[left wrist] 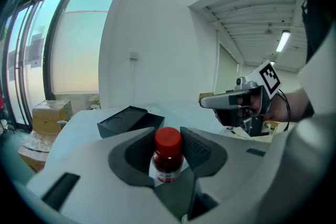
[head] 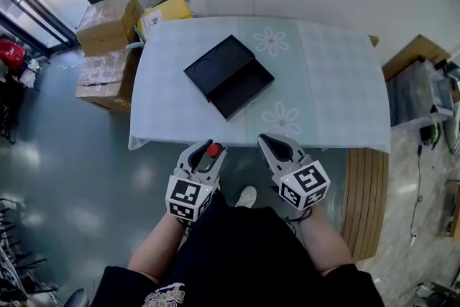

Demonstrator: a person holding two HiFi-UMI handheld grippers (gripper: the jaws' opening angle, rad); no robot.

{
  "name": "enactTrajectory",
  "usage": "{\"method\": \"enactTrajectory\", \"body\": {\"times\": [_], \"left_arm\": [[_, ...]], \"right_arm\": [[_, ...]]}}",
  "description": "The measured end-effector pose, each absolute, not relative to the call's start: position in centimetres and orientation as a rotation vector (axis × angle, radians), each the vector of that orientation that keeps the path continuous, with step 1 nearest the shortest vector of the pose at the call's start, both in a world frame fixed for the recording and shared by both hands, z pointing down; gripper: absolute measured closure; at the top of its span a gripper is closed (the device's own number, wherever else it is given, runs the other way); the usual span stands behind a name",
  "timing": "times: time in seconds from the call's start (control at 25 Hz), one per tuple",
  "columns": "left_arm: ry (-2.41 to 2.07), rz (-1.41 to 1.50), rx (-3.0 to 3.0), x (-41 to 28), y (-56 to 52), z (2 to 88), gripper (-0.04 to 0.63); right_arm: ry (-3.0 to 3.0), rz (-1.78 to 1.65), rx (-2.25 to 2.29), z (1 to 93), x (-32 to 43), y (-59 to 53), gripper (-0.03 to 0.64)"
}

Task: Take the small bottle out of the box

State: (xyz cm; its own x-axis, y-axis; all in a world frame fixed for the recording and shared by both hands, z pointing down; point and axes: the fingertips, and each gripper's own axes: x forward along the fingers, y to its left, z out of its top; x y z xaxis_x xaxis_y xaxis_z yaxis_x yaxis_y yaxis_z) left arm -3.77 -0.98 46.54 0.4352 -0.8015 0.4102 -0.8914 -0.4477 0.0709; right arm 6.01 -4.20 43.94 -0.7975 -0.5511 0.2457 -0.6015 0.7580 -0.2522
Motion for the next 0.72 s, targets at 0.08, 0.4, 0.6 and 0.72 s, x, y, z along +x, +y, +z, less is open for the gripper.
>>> {"method": "enactTrajectory", "body": {"times": [0.08,0.4,0.6,0.72], "left_arm": [[-1.477,0.47,2.401,-4.2,-0.4,46.4,0.428],[-1.449,0.493,2.459,-6.5,0.2,45.5,0.428],[-1.398,0.491,2.502,-8.3,0.5,44.9,0.428],[-1.364,0.483,2.522,-9.2,0.8,44.7,0.428]], "right_arm": [[-2.792,0.466,0.908,44.1,5.6,-3.8,0.594],[-2.772,0.462,0.908,44.8,2.4,-2.6,0.594],[-2.758,0.461,0.966,44.4,0.3,-1.9,0.594],[-2.748,0.457,1.007,44.1,-0.7,-1.4,0.594]]}}
